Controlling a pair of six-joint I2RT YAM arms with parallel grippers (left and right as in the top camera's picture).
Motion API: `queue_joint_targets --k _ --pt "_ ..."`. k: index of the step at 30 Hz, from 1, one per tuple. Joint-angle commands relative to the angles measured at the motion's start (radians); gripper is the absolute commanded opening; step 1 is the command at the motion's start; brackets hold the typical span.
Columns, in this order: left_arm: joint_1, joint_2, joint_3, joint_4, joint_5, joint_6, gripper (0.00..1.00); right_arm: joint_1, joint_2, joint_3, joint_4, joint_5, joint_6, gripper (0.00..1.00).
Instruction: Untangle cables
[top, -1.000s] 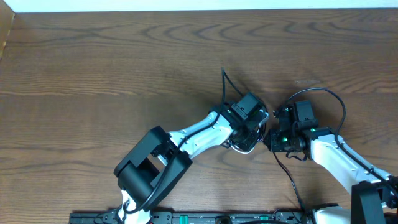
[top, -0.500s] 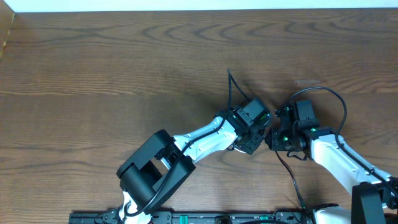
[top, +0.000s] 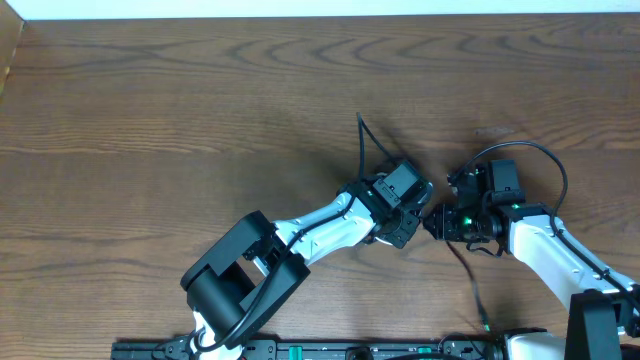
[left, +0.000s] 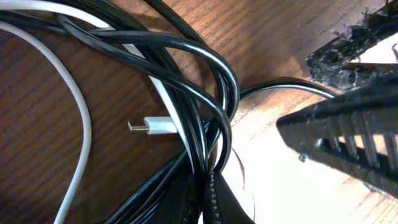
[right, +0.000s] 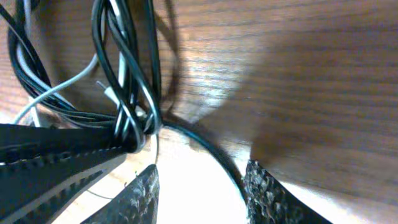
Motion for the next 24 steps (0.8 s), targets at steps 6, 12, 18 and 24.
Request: queue_joint_targets --k 6,12,18,24 --pt "0.010 -0.099 -0.042 -0.036 -0.066 -0.040 0.07 -0.037 -0.006 0.007 0.029 -0.166 -0.031 0.44" --pt "0.020 -0.260 -0.042 -0.032 -0.066 -0.066 0.07 -0.062 -0.006 0.007 0.079 -0.320 -0.050 0.44" --pt "0.046 -0.357 -0.042 -0.029 -0.066 -0.079 0.08 -0.105 -0.006 0.007 0.184 -0.550 -0.050 0.45" --pt "0.090 -0.381 -0.042 -0.007 -0.066 -0.105 0.07 -0.127 -0.006 0.007 0.281 -0.708 -0.026 0.48"
